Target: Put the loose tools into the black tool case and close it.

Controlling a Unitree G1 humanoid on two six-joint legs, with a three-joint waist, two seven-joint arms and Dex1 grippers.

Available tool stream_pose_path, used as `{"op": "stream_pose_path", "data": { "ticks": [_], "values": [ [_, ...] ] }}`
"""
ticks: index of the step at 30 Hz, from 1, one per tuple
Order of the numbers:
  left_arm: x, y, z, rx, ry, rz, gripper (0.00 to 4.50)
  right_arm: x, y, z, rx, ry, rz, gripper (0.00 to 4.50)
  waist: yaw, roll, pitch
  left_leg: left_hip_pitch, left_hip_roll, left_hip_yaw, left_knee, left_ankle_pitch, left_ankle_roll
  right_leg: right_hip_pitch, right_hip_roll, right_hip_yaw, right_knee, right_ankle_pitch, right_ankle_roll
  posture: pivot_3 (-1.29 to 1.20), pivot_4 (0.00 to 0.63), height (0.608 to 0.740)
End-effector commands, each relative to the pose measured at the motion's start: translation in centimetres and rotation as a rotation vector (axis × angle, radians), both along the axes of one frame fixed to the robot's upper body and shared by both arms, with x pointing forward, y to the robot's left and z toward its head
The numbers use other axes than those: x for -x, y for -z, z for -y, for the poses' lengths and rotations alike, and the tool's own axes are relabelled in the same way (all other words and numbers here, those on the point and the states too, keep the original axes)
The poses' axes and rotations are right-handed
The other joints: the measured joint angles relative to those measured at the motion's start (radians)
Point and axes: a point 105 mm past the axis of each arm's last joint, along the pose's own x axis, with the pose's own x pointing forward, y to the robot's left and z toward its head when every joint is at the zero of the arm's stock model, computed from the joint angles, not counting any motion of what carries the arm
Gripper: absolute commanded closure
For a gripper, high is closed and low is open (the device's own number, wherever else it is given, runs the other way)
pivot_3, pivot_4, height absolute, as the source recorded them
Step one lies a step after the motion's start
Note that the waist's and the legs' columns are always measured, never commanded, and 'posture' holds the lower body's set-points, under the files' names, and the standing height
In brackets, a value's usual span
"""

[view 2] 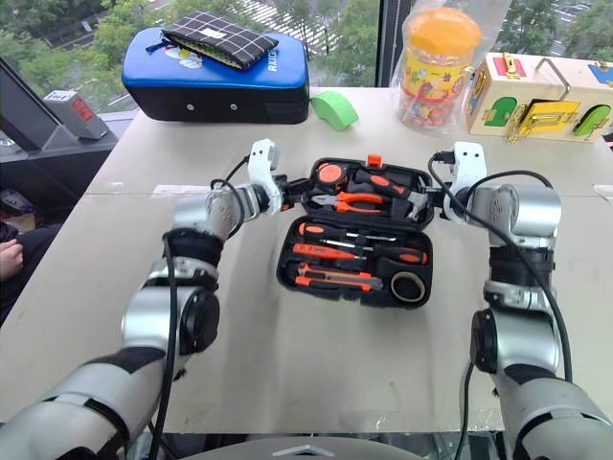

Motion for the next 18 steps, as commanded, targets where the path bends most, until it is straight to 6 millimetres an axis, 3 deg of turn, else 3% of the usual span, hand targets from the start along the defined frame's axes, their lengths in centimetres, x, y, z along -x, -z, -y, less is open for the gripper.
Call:
{"op": "stream_pose_path", "data": {
  "ticks": [1, 6, 9, 13, 18],
  "values": [
    [3.1, -3.3, 1.4, 0.063, 0.134, 0.106, 4.48, 0.8, -2.0, -1.5, -0.021, -0.071, 0.149, 4.50, 0.002, 0.000, 0.000, 0.000, 0.000, -0.001, 0.000, 0.000, 0.000, 0.000, 0.000, 0.001, 0.001, 0.000, 0.000, 0.00, 0.150, 0.740],
    [6.2, -4.2, 0.3, 0.047, 0.150, 0.117, 4.48, 1.4, -2.4, -2.0, 0.001, -0.116, 0.208, 4.50, 0.016, 0.000, 0.000, -0.001, -0.002, 0.001, 0.005, 0.001, -0.002, 0.002, 0.001, 0.000, -0.001, 0.000, 0.000, 0.00, 0.150, 0.740],
    [7.2, -3.4, -1.0, -0.028, 0.127, 0.111, 4.48, 2.0, -1.8, -2.1, 0.016, -0.131, 0.201, 4.50, 0.027, 0.000, 0.000, 0.000, -0.003, 0.002, 0.006, 0.001, -0.002, 0.002, 0.002, 0.000, -0.001, 0.000, 0.000, 0.00, 0.150, 0.740],
    [6.9, -2.3, -1.6, -0.151, 0.105, 0.185, 4.48, 2.5, -1.8, -1.9, 0.035, -0.135, 0.283, 4.50, 0.034, 0.000, 0.000, 0.002, -0.003, 0.001, 0.006, 0.001, -0.002, 0.003, 0.002, 0.000, -0.001, 0.000, 0.000, 0.00, 0.150, 0.740],
    [5.6, -4.6, -1.4, -0.266, 0.091, 0.469, 4.48, 4.2, -3.5, -1.0, 0.014, -0.118, 0.501, 4.50, 0.038, 0.000, 0.000, 0.001, -0.003, 0.002, 0.005, 0.001, -0.002, 0.002, 0.001, 0.000, -0.002, 0.000, 0.000, 0.00, 0.150, 0.740]
  ]
}}
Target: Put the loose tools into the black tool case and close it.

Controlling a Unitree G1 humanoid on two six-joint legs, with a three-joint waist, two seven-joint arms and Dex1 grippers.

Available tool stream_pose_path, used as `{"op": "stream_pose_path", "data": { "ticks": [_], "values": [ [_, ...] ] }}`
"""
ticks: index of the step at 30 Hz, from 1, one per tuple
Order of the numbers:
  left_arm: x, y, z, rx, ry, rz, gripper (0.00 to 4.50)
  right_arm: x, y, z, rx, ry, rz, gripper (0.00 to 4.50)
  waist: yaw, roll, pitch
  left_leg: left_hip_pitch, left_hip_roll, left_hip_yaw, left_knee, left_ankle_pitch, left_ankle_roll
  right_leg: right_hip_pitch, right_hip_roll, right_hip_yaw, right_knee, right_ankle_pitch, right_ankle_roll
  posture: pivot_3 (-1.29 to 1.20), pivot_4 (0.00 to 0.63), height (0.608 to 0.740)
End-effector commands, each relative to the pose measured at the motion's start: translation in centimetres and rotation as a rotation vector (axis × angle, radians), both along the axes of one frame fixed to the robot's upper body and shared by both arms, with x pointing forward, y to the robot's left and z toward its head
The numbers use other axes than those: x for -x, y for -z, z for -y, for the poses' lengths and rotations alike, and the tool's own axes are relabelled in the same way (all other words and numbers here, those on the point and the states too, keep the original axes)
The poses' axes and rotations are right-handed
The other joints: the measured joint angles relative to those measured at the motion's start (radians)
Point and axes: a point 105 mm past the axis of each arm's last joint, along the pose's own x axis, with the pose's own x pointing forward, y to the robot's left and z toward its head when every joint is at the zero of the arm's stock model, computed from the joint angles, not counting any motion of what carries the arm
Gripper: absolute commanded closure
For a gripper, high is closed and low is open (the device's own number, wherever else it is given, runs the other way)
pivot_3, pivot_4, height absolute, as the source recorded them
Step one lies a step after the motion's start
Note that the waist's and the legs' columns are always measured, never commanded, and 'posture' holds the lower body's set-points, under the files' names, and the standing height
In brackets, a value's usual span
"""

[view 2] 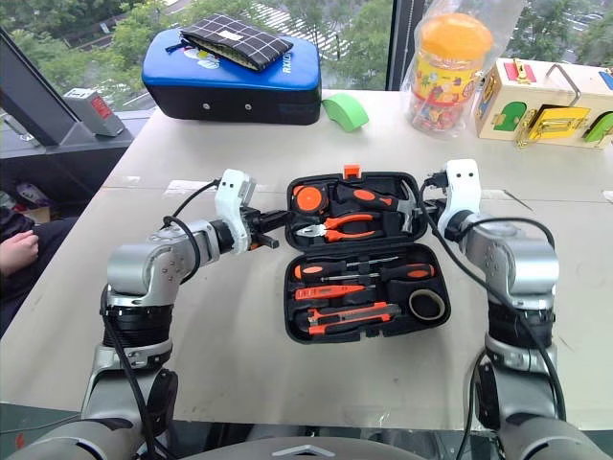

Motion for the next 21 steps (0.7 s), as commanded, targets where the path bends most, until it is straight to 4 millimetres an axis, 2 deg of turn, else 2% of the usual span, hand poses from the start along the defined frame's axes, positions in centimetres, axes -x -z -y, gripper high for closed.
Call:
{"op": "stream_pose_path", "data": {
  "ticks": [1, 5, 7, 9, 12, 17, 20, 21],
  "values": [
    [-0.6, -4.4, 0.3, -0.036, 0.029, 0.288, 4.48, 1.1, -3.8, 0.6, -0.030, 0.004, 0.214, 4.50, -0.003, 0.000, 0.000, 0.000, 0.000, 0.000, 0.000, 0.000, 0.000, 0.000, 0.000, 0.000, 0.000, 0.000, 0.000, 0.00, 0.150, 0.740],
    [-1.1, -5.5, 0.5, -0.060, 0.038, 0.399, 4.48, 1.8, -4.7, 1.1, -0.042, 0.012, 0.280, 4.50, -0.007, 0.000, 0.000, 0.002, 0.001, 0.003, 0.000, 0.000, 0.000, 0.000, 0.000, 0.004, 0.000, 0.000, 0.000, 0.00, 0.150, 0.740],
    [-0.7, -5.9, 1.1, -0.107, 0.091, 0.488, 4.48, 2.6, -4.9, 1.0, -0.042, -0.013, 0.310, 4.50, -0.008, 0.000, 0.000, 0.004, 0.001, 0.005, 0.000, 0.000, 0.000, 0.001, 0.001, 0.006, 0.000, 0.000, 0.000, 0.00, 0.150, 0.740],
    [0.5, -5.8, 1.9, -0.146, 0.181, 0.565, 4.48, 3.7, -4.7, 0.8, -0.018, -0.055, 0.326, 4.50, -0.005, 0.000, 0.000, 0.005, 0.001, 0.005, -0.001, 0.000, 0.000, 0.001, 0.003, 0.006, 0.000, 0.000, 0.000, 0.00, 0.150, 0.740],
    [1.7, -5.4, 1.6, -0.161, 0.235, 0.606, 4.48, 5.3, -3.9, 1.0, -0.017, -0.076, 0.314, 4.50, -0.005, 0.000, 0.000, 0.005, 0.001, 0.005, -0.004, 0.000, 0.001, 0.001, 0.002, 0.007, 0.000, 0.000, 0.000, 0.00, 0.150, 0.740],
    [1.9, -5.3, 1.0, -0.142, 0.232, 0.597, 4.48, 6.4, -2.6, 2.1, -0.045, -0.043, 0.228, 4.50, 0.004, -0.001, 0.000, 0.005, 0.001, 0.004, -0.004, -0.001, 0.002, 0.002, 0.001, 0.007, -0.001, 0.000, 0.000, 0.00, 0.150, 0.740],
    [1.6, -5.4, 1.0, -0.152, 0.236, 0.608, 4.50, 6.8, -2.1, 2.4, -0.011, -0.063, 0.170, 3.62, 0.012, -0.001, 0.000, 0.005, 0.001, 0.005, -0.001, -0.003, 0.005, 0.003, 0.003, 0.007, 0.000, 0.000, 0.000, 0.00, 0.150, 0.740],
    [1.6, -5.4, 1.0, -0.158, 0.238, 0.610, 4.50, 6.7, -2.0, 2.5, 0.012, -0.067, 0.153, 3.15, 0.014, -0.001, 0.000, 0.005, 0.001, 0.005, 0.000, -0.003, 0.006, 0.003, 0.003, 0.007, -0.001, 0.000, 0.000, 0.00, 0.150, 0.740]
  ]
}}
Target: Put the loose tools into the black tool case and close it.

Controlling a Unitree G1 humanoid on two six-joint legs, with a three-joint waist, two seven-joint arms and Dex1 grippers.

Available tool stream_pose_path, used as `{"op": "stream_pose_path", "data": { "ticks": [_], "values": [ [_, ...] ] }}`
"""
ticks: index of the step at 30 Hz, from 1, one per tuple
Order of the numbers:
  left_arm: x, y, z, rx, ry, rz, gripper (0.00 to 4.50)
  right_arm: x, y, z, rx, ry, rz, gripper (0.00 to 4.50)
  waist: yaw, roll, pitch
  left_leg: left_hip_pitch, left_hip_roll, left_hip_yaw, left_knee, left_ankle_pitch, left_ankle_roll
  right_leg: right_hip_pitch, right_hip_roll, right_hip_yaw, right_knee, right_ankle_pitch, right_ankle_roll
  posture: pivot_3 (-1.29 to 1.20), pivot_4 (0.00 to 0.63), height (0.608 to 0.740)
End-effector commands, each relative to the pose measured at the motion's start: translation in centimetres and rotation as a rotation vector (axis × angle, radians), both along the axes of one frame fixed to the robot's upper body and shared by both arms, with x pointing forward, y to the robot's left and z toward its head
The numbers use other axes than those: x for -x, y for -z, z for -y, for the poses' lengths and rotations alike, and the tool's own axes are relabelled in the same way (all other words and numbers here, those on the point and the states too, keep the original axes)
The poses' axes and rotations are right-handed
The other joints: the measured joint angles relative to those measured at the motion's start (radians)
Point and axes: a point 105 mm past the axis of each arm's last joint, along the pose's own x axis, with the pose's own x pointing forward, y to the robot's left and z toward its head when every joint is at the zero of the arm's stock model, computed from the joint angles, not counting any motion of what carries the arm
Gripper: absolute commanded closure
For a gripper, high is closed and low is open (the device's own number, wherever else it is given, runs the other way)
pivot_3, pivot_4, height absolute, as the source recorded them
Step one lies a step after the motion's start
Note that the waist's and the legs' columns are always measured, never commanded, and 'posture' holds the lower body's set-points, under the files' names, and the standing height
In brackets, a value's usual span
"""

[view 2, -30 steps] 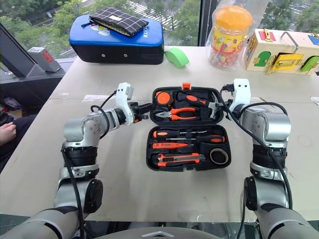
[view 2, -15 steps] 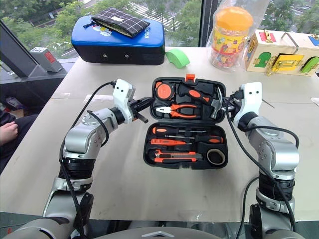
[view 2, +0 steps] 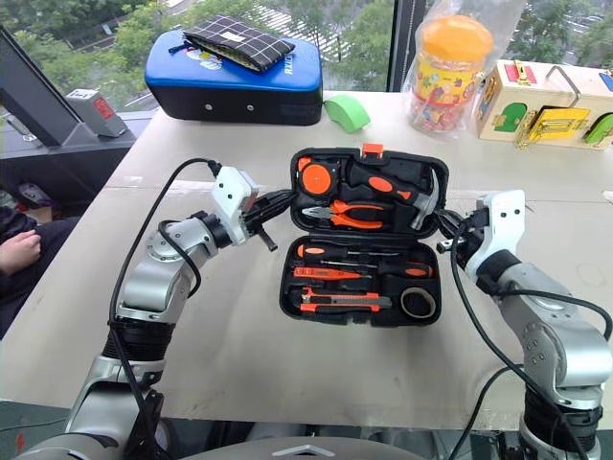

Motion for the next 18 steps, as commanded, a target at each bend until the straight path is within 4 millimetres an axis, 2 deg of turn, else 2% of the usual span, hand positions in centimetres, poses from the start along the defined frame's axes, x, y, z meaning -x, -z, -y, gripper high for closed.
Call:
{"op": "stream_pose_path", "data": {
  "ticks": [1, 3, 6, 9, 13, 16, 18],
  "values": [
    [0.4, -3.2, 0.3, 0.006, 0.037, 0.141, 4.50, 0.1, -1.3, 0.3, 0.066, -0.012, 0.010, 2.60, 0.003, 0.000, 0.000, 0.000, 0.000, 0.000, 0.001, 0.000, 0.000, 0.000, 0.000, 0.000, 0.000, 0.000, 0.000, 0.00, 0.150, 0.740],
    [0.4, -3.1, 0.3, 0.002, 0.038, 0.142, 4.50, -0.7, -1.6, 0.8, 0.114, 0.018, 0.000, 1.61, 0.003, 0.000, 0.000, 0.001, 0.000, 0.001, 0.001, 0.000, 0.000, 0.000, 0.001, 0.001, 0.001, 0.000, 0.000, 0.00, 0.150, 0.740],
    [0.4, -3.0, 0.3, 0.001, 0.036, 0.146, 4.50, -2.5, -2.0, 1.6, 0.146, 0.060, -0.016, 1.61, 0.002, 0.000, 0.000, 0.002, 0.001, 0.001, 0.001, 0.000, 0.000, 0.000, 0.002, 0.001, 0.001, 0.000, 0.000, 0.00, 0.150, 0.740],
    [0.5, -3.0, 0.5, 0.000, 0.036, 0.148, 4.50, -3.2, -2.1, 1.4, 0.152, 0.056, -0.032, 1.61, 0.007, 0.000, 0.000, 0.002, 0.001, 0.000, 0.000, 0.000, 0.000, 0.000, 0.002, 0.001, 0.001, 0.000, 0.000, 0.00, 0.150, 0.740],
    [0.6, -3.0, 0.7, -0.002, 0.038, 0.156, 4.50, -4.1, -1.0, 0.9, 0.117, 0.045, -0.132, 1.61, 0.006, 0.000, 0.000, 0.000, 0.001, 0.000, 0.000, 0.002, -0.002, 0.000, 0.002, 0.000, 0.001, 0.000, 0.000, 0.00, 0.150, 0.740],
    [0.6, -3.0, 0.7, -0.005, 0.041, 0.161, 4.50, -4.4, -1.0, 0.4, 0.089, 0.019, -0.148, 2.45, 0.005, 0.000, 0.000, 0.000, 0.001, 0.001, 0.000, 0.002, -0.003, 0.000, 0.002, 0.001, 0.000, 0.000, 0.000, 0.00, 0.150, 0.740],
    [0.7, -3.0, 0.8, -0.008, 0.046, 0.164, 4.50, -4.4, -1.3, 0.0, 0.071, -0.010, -0.136, 3.45, 0.005, 0.000, 0.000, 0.000, 0.001, 0.000, 0.000, 0.000, 0.001, 0.000, 0.002, 0.001, 0.000, 0.000, 0.000, 0.00, 0.150, 0.740]
  ]
}}
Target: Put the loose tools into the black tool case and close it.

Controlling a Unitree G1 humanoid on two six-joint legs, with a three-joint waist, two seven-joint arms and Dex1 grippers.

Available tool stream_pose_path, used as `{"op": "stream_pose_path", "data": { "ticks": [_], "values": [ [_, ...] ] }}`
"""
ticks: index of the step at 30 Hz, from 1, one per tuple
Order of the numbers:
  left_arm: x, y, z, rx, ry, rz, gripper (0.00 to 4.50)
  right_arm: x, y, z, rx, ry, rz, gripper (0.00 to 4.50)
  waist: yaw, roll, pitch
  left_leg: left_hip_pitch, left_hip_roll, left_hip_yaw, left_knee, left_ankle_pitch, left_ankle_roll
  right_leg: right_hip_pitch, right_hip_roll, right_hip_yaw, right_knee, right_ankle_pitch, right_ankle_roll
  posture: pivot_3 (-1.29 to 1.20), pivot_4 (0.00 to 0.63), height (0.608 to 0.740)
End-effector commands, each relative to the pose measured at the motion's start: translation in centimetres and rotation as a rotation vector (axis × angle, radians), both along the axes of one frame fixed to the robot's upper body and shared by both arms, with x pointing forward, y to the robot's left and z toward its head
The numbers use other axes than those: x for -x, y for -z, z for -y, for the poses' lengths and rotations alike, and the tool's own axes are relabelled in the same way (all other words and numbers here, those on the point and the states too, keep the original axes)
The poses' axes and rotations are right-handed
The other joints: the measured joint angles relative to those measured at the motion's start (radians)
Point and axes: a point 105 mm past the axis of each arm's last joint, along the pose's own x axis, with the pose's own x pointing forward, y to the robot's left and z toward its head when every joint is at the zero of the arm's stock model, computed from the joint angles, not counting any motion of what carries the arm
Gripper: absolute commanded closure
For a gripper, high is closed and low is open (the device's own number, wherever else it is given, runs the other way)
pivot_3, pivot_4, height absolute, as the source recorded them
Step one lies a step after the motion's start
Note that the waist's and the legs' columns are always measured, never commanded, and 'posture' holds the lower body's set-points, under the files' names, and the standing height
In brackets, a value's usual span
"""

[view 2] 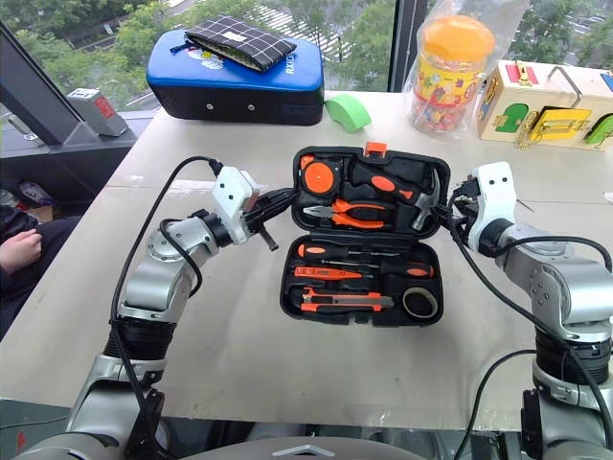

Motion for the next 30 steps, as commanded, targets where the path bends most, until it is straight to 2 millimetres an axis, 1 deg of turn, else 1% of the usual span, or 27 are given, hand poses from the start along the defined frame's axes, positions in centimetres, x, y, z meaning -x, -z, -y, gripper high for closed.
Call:
{"op": "stream_pose_path", "data": {
  "ticks": [1, 2, 3, 9, 13, 16, 18, 20, 22, 24, 25, 26, 27, 28, 30],
  "values": [
    [0.7, -2.8, 0.6, -0.002, 0.040, 0.135, 4.50, -0.1, -1.2, -0.4, -0.024, -0.032, 0.037, 3.91, 0.000, 0.000, 0.000, 0.000, 0.000, 0.000, 0.000, 0.000, 0.000, 0.000, 0.000, 0.000, 0.000, 0.000, 0.000, 0.00, 0.150, 0.740],
    [0.7, -2.8, 0.6, -0.002, 0.041, 0.135, 4.50, 0.0, -1.2, -0.5, -0.024, -0.044, 0.038, 4.37, 0.000, 0.000, 0.000, 0.000, 0.000, 0.000, 0.000, 0.000, 0.000, 0.000, 0.000, 0.000, 0.000, 0.000, 0.000, 0.00, 0.150, 0.740],
    [0.7, -2.8, 0.6, -0.003, 0.040, 0.137, 4.50, 0.0, -1.3, -0.7, -0.028, -0.056, 0.040, 4.45, -0.001, 0.000, 0.000, 0.000, 0.000, 0.000, 0.000, 0.000, 0.000, 0.000, 0.000, 0.000, 0.000, 0.000, 0.000, 0.00, 0.150, 0.740],
    [0.5, -2.8, 0.5, -0.011, 0.030, 0.148, 4.50, 0.2, -1.4, -1.0, -0.039, -0.096, 0.038, 4.45, -0.001, 0.000, 0.000, 0.000, 0.000, 0.000, 0.000, 0.000, 0.000, 0.000, 0.000, 0.000, 0.000, 0.000, 0.000, 0.00, 0.150, 0.740],
    [-0.2, -3.3, 0.4, -0.035, -0.002, 0.218, 4.50, 0.7, -2.2, -1.5, -0.034, -0.126, 0.113, 4.45, -0.003, 0.000, 0.000, 0.000, 0.000, 0.001, 0.000, 0.000, 0.000, 0.000, 0.000, 0.000, 0.000, 0.000, 0.000, 0.00, 0.150, 0.740],
    [-0.4, -3.8, 0.1, -0.077, -0.004, 0.306, 4.50, 1.8, -3.1, -1.9, -0.026, -0.139, 0.214, 4.45, -0.003, 0.000, 0.000, 0.000, 0.001, 0.001, 0.000, 0.000, 0.000, -0.001, 0.001, 0.000, 0.000, 0.000, 0.000, 0.00, 0.150, 0.740],
    [-0.1, -3.7, -0.2, -0.104, 0.006, 0.341, 4.50, 3.2, -2.3, -2.2, 0.039, -0.169, 0.239, 4.45, -0.003, 0.000, 0.000, 0.000, 0.001, 0.001, 0.000, 0.000, 0.000, -0.001, 0.001, 0.000, 0.000, 0.000, 0.000, 0.00, 0.150, 0.740],
    [0.6, -3.1, -0.5, -0.138, 0.037, 0.352, 4.50, 4.7, -1.6, -2.1, 0.047, -0.158, 0.256, 4.45, -0.004, 0.000, 0.000, 0.000, 0.001, 0.001, -0.001, 0.000, 0.000, -0.001, 0.001, 0.001, 0.000, 0.000, 0.000, 0.00, 0.150, 0.740],
    [1.4, -2.7, -0.8, -0.186, 0.066, 0.383, 4.50, 5.8, -1.3, -1.8, 0.066, -0.142, 0.275, 4.45, -0.006, -0.001, 0.000, 0.000, 0.002, 0.001, -0.003, 0.000, 0.000, -0.001, 0.000, 0.001, 0.000, 0.000, 0.000, 0.00, 0.150, 0.740],
    [2.1, -2.2, -1.2, -0.235, 0.089, 0.391, 4.50, 7.2, -0.8, -1.7, 0.114, -0.166, 0.284, 4.45, -0.006, -0.001, 0.000, 0.001, 0.002, 0.001, -0.003, 0.000, 0.000, -0.001, 0.000, 0.001, 0.000, 0.000, 0.000, 0.00, 0.150, 0.740],
    [2.3, -1.5, -1.7, -0.244, 0.105, 0.324, 4.50, 7.9, -0.5, -1.7, 0.152, -0.188, 0.278, 4.45, -0.004, -0.001, 0.000, 0.001, 0.002, 0.001, -0.003, 0.000, 0.000, -0.001, 0.000, 0.001, 0.000, 0.000, 0.000, 0.00, 0.150, 0.740],
    [2.5, -1.3, -2.7, -0.212, 0.095, 0.249, 4.50, 8.8, 0.0, -1.6, 0.203, -0.216, 0.258, 4.45, -0.003, -0.001, 0.000, 0.001, 0.002, 0.001, -0.003, 0.000, 0.000, -0.001, 0.000, 0.001, 0.000, 0.000, 0.000, 0.00, 0.150, 0.740],
    [2.9, -0.4, -3.8, -0.162, 0.105, 0.084, 4.50, 9.8, 0.8, -1.5, 0.233, -0.251, 0.214, 4.45, -0.002, -0.001, 0.000, 0.001, 0.002, 0.001, -0.003, 0.000, 0.000, -0.001, 0.001, 0.001, 0.000, 0.000, 0.000, 0.00, 0.150, 0.740],
    [4.1, 1.0, -5.2, -0.179, 0.154, -0.063, 3.85, 10.9, 1.8, -1.0, 0.293, -0.281, 0.166, 3.88, -0.003, -0.001, 0.000, 0.001, 0.002, 0.001, -0.003, -0.001, 0.001, -0.001, 0.001, 0.001, 0.000, 0.000, 0.000, 0.00, 0.150, 0.740],
    [5.2, 2.2, -8.7, -0.185, 0.113, -0.277, 3.18, 12.9, 3.1, 0.0, 0.349, -0.322, 0.075, 3.15, -0.007, -0.002, -0.001, 0.003, 0.003, 0.001, -0.003, -0.001, 0.001, 0.001, 0.002, 0.001, -0.001, 0.000, 0.000, 0.00, 0.150, 0.740]
  ]
}}
